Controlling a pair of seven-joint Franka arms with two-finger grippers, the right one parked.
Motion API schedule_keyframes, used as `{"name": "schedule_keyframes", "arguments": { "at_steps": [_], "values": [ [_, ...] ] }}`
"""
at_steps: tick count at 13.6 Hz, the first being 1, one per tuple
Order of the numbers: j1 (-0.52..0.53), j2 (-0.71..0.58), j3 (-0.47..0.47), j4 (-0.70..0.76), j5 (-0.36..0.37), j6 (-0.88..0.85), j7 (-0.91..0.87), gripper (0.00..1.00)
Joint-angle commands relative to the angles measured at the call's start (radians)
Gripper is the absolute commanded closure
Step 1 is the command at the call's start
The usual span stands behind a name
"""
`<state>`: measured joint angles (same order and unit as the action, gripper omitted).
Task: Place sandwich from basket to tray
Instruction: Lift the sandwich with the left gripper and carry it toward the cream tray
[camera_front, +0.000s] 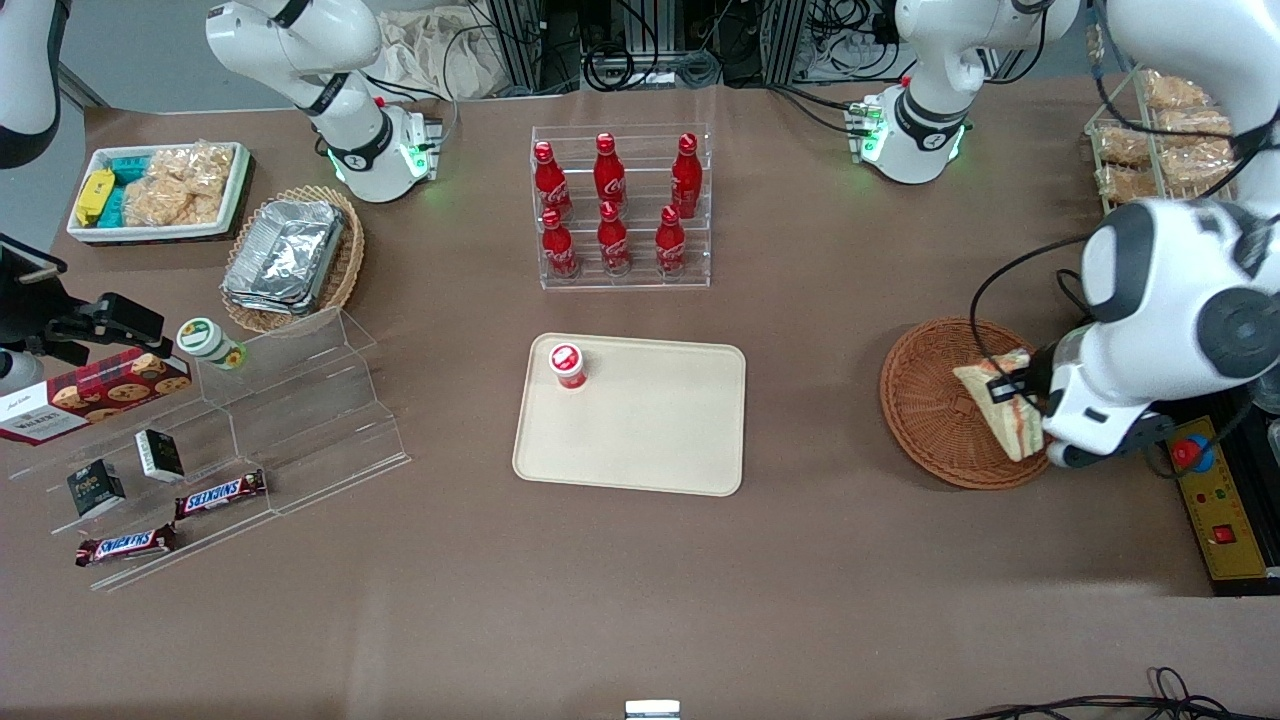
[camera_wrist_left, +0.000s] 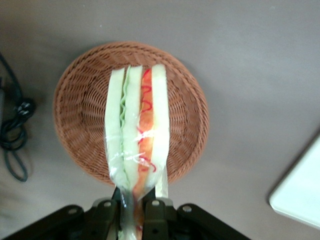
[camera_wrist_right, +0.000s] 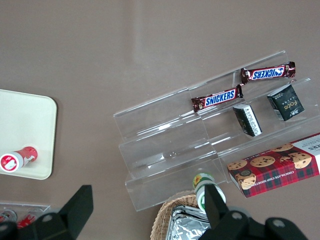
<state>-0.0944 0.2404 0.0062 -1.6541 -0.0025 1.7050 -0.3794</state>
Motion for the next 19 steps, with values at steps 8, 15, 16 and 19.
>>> {"name": "schedule_keyframes", "arguments": {
  "at_steps": [8, 15, 16, 19],
  "values": [
    [-0.005, -0.112, -0.198, 0.338, 0.012, -0.396, -0.116, 0.83],
    [-0.019, -0.015, -0.485, 0.392, 0.013, -0.346, -0.467, 0.83],
    [-0.036, 0.015, -0.488, 0.384, 0.015, -0.313, -0.483, 0.83],
    [-0.057, 0.133, -0.488, 0.382, 0.036, -0.224, -0.490, 0.83]
  ]
}}
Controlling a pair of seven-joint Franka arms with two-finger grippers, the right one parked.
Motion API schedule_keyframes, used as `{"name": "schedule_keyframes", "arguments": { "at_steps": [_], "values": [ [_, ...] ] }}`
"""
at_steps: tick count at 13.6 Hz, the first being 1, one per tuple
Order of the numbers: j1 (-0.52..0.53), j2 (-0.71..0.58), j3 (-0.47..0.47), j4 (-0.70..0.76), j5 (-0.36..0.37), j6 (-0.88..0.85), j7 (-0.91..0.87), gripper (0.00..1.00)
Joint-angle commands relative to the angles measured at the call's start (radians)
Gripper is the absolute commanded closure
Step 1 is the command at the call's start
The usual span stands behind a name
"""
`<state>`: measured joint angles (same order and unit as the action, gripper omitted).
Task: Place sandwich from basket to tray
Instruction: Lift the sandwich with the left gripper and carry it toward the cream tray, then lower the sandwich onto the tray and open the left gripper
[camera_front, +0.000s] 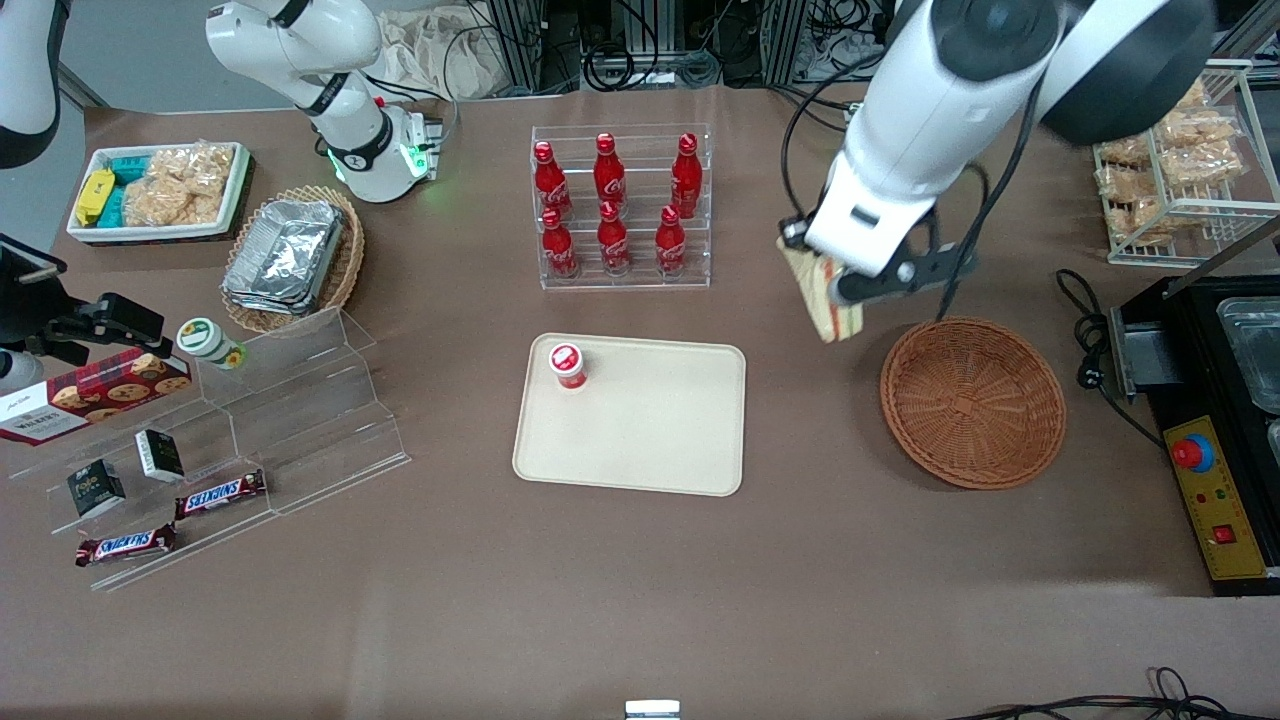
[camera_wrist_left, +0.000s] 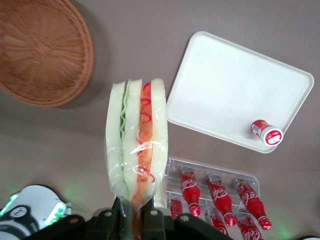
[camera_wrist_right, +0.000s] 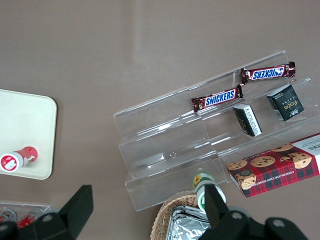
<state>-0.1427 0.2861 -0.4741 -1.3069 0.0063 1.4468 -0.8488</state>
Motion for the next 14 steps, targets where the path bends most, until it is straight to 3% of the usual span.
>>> {"name": "schedule_keyframes", "arguments": {
  "at_steps": [1, 7, 14],
  "values": [
    [-0.014, 0.126, -0.008, 0.034, 0.035, 0.071, -0.024, 0.83],
    [-0.089, 0.356, -0.006, 0.000, 0.159, 0.349, -0.114, 0.83],
    [-0.107, 0.522, -0.005, 0.000, 0.162, 0.460, -0.124, 0.83]
  ]
}}
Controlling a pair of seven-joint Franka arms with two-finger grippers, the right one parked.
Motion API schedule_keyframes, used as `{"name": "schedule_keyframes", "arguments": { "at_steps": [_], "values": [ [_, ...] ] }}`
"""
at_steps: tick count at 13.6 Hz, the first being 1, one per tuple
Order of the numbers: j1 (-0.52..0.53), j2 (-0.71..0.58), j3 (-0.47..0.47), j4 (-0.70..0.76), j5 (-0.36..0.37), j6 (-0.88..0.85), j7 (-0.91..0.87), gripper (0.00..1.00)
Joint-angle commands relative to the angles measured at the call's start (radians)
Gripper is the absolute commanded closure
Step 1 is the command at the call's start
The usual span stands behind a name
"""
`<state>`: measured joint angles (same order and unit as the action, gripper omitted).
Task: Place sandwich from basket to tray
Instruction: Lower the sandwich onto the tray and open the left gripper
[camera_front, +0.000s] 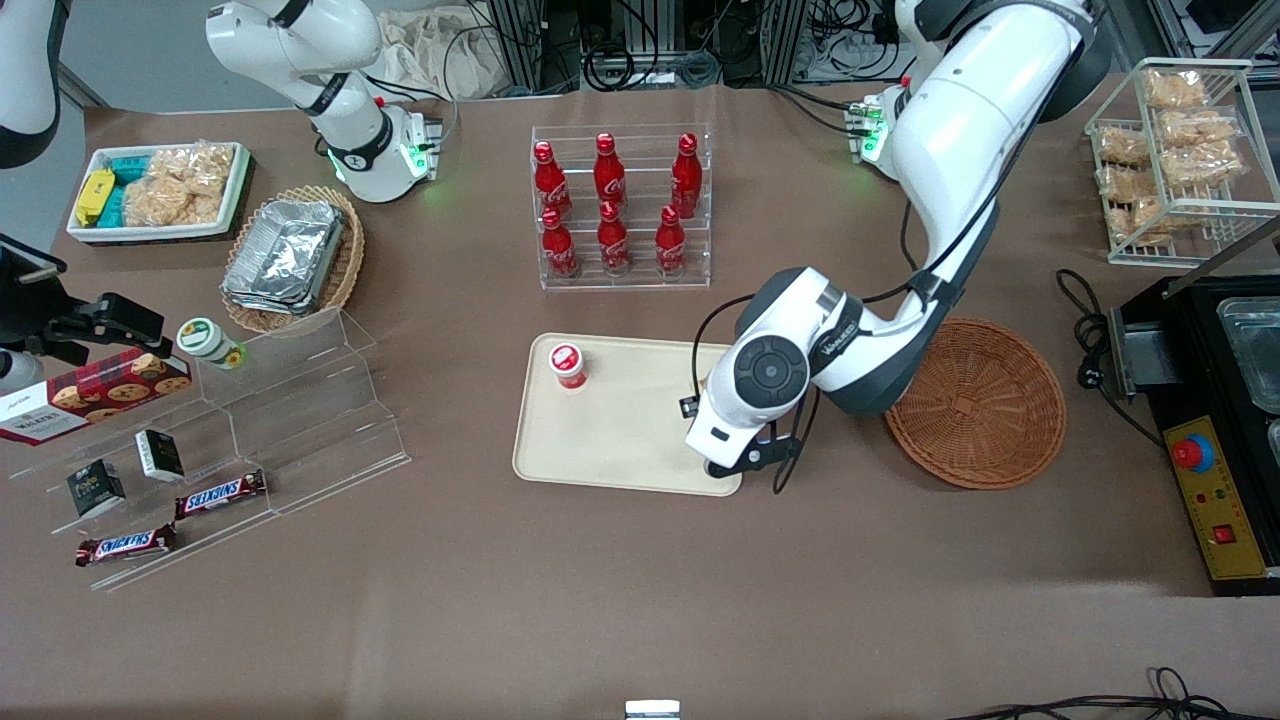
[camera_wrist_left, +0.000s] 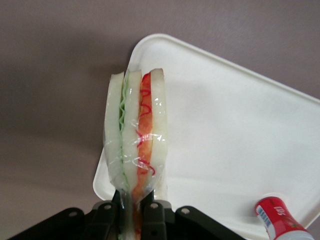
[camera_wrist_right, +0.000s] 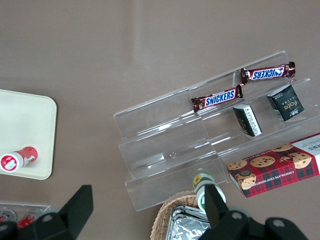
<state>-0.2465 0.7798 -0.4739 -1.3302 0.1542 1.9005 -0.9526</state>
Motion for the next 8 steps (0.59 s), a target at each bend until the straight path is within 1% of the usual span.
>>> {"name": "schedule_keyframes", "arguments": {
  "at_steps": [1, 4, 5, 6, 7, 8],
  "values": [
    [-0.007, 0.047, -0.005, 0.023, 0.016, 0.017, -0.020, 0.83],
    [-0.034, 0.085, -0.003, 0.023, 0.021, 0.037, -0.021, 0.83],
    [-0.034, 0.091, -0.003, 0.023, 0.022, 0.040, -0.023, 0.80],
    [-0.036, 0.091, -0.003, 0.023, 0.024, 0.048, -0.023, 0.74],
    [-0.036, 0.091, -0.003, 0.023, 0.024, 0.061, -0.023, 0.65],
    [-0.034, 0.093, -0.003, 0.023, 0.024, 0.068, -0.025, 0.39]
  ]
}}
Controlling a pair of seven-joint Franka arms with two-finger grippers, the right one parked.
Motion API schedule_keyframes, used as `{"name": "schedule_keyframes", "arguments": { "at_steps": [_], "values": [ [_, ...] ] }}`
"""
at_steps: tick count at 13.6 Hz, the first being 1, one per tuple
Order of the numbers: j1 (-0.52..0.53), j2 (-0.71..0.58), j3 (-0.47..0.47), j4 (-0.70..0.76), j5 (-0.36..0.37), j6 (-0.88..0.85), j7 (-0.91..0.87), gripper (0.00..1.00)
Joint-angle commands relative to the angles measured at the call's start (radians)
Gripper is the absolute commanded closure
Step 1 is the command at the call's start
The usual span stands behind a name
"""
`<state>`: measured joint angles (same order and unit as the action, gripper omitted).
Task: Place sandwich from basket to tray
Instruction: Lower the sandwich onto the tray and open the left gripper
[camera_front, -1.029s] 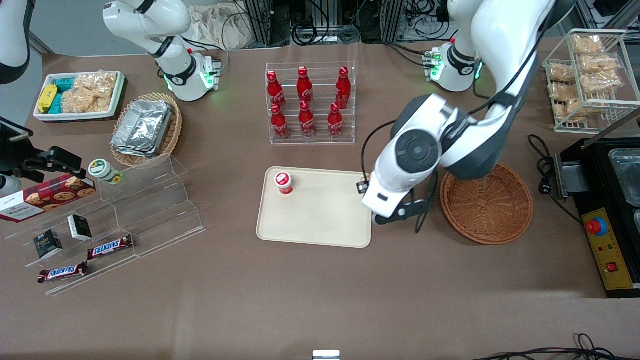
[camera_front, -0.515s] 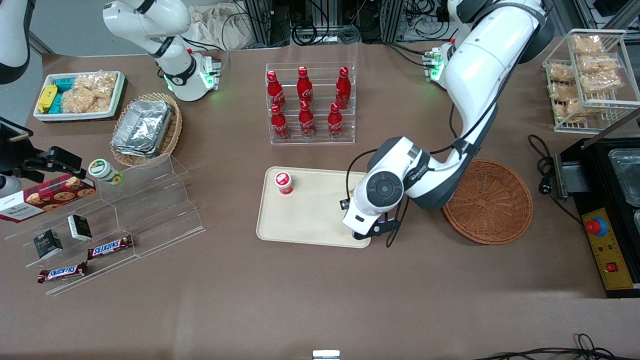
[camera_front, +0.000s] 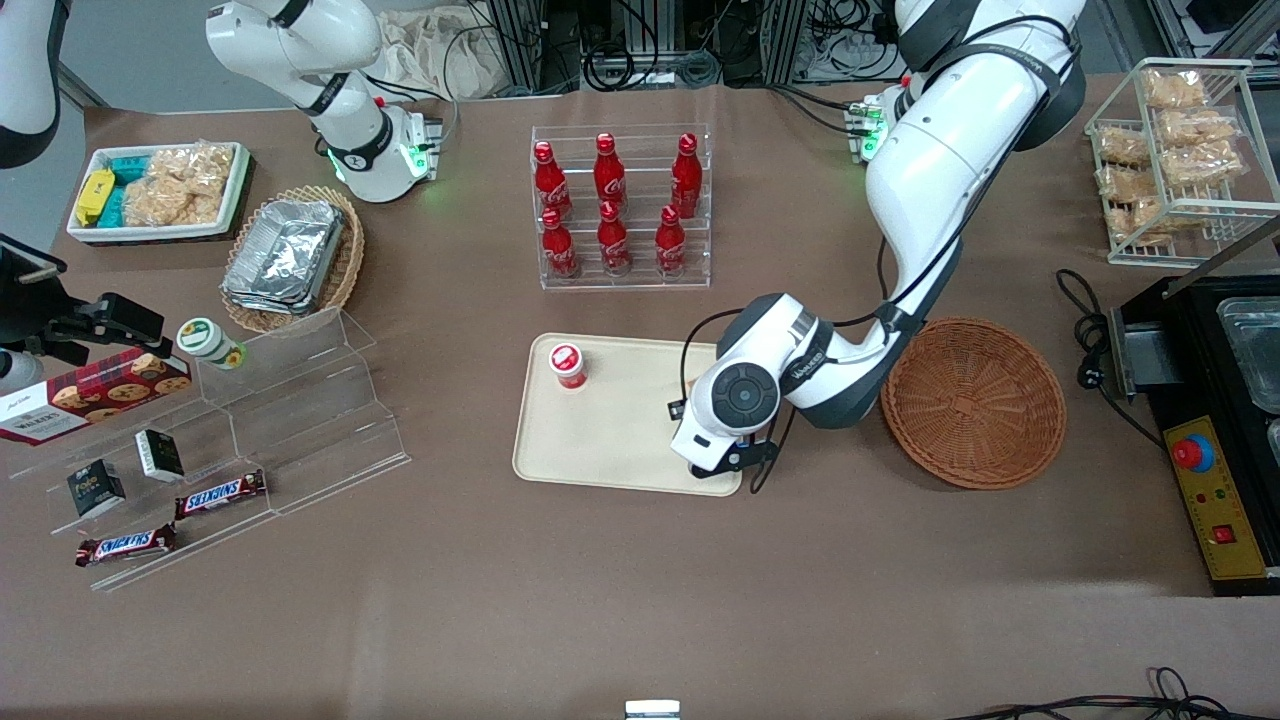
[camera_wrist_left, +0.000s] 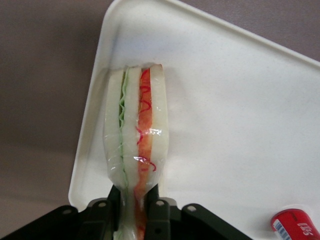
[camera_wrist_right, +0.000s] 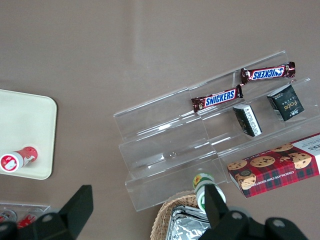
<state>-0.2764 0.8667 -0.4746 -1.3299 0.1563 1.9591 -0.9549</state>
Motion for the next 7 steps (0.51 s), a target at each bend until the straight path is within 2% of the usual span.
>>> {"name": "schedule_keyframes", "arguments": {
  "at_steps": [1, 2, 3, 7],
  "values": [
    [-0.004, 0.003, -0.002, 0.023, 0.022, 0.009, -0.031, 0.25],
    [-0.001, -0.003, -0.002, 0.024, 0.022, 0.009, -0.048, 0.05],
    [0.002, -0.012, -0.002, 0.028, 0.022, 0.006, -0.059, 0.00],
    [0.043, -0.171, -0.001, 0.028, 0.022, -0.058, -0.149, 0.00]
  ]
}}
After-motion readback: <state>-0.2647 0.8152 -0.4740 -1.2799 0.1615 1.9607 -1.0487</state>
